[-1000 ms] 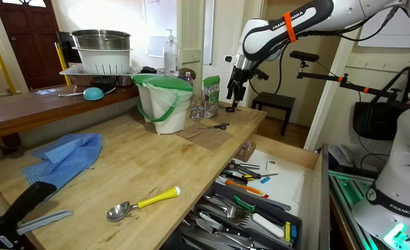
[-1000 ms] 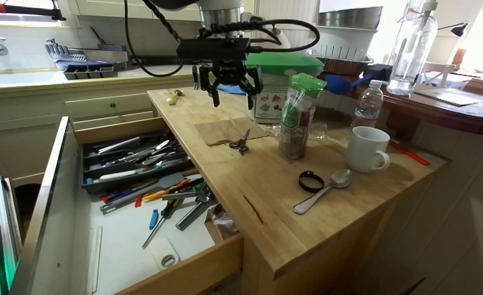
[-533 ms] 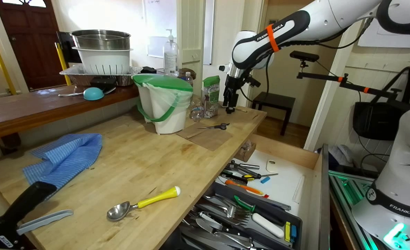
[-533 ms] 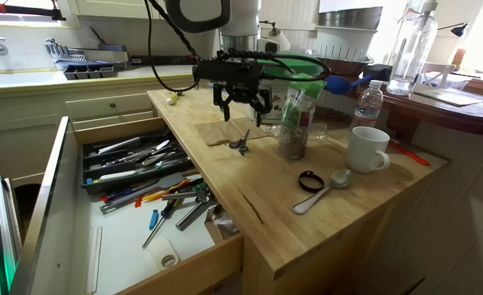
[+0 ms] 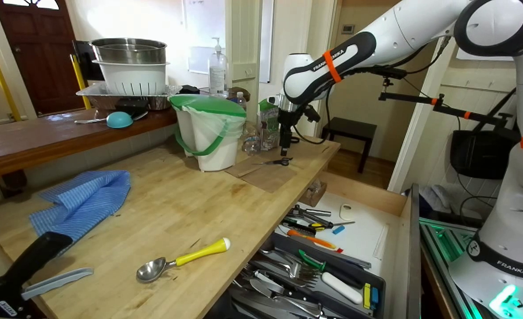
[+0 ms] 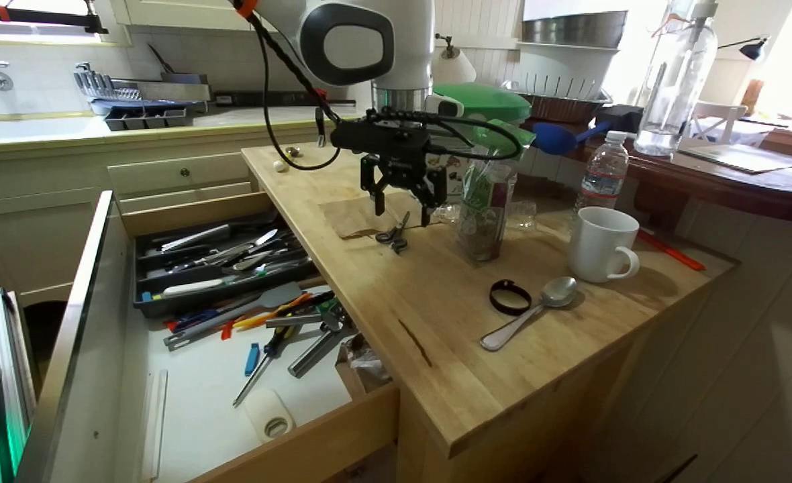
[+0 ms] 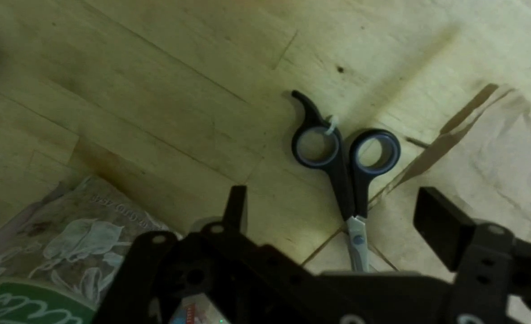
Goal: Pick up the scissors and place it in the right panel of the cutlery holder in the drawer
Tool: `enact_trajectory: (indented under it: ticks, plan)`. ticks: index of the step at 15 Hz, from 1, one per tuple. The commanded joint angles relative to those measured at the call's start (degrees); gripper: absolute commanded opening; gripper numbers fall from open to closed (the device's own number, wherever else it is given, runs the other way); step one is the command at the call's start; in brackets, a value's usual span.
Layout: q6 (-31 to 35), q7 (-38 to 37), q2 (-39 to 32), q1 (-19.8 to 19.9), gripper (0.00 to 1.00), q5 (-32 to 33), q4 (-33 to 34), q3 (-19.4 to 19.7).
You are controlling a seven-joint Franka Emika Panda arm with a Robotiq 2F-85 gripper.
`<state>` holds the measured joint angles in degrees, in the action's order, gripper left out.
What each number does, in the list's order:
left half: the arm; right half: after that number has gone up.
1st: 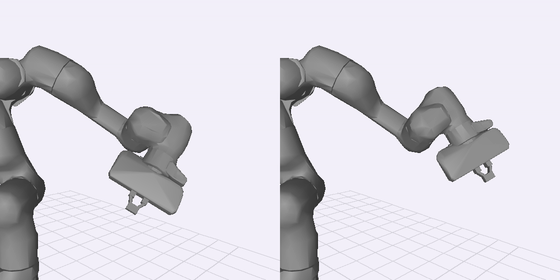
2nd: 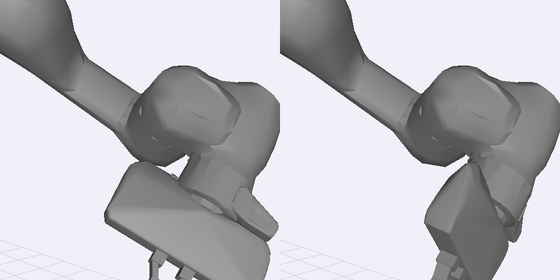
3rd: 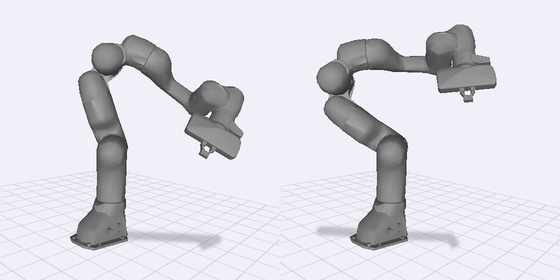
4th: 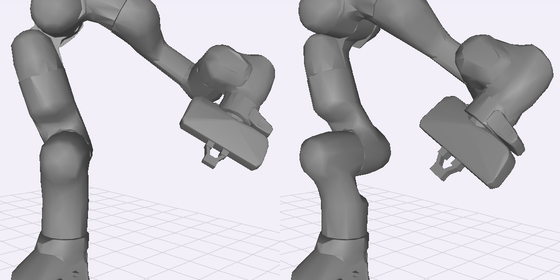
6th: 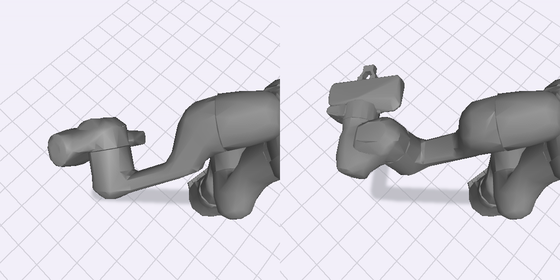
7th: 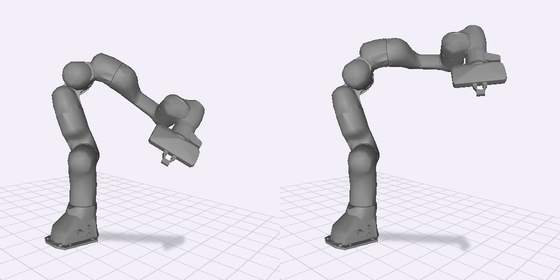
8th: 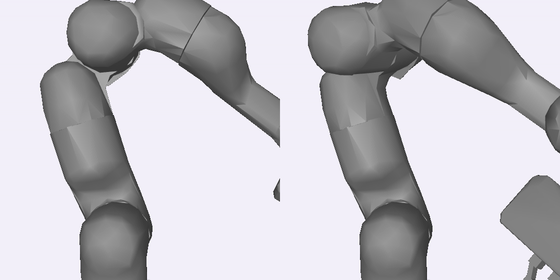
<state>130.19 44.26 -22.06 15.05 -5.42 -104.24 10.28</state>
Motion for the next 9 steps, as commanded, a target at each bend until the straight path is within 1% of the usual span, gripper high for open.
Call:
enact_trajectory:
  ticks: [1, 3, 4, 5, 6, 7, 9]
  plan:
    - [3.22, -4.88, 6.75, 0.19, 1.0, 2.11, -4.65, -0.69]
    - [8.03, -9.07, 12.77, -0.17, 1.0, 3.89, -9.44, 0.47]
    - [8.31, -9.78, 15.28, 0.96, 1.0, 2.93, -10.54, 0.77]
    - [8.97, -12.25, 16.36, 1.08, 1.0, 3.66, -10.52, 1.58]
    - [8.89, -13.87, 17.19, 0.9, 1.0, 5.59, -10.54, 2.35]
    - [8.37, -13.76, 17.9, 1.17, 1.0, 5.85, -10.54, 2.61]
    - [6.82, -12.34, 18.26, 1.54, 1.0, 4.26, -10.3, 2.91]
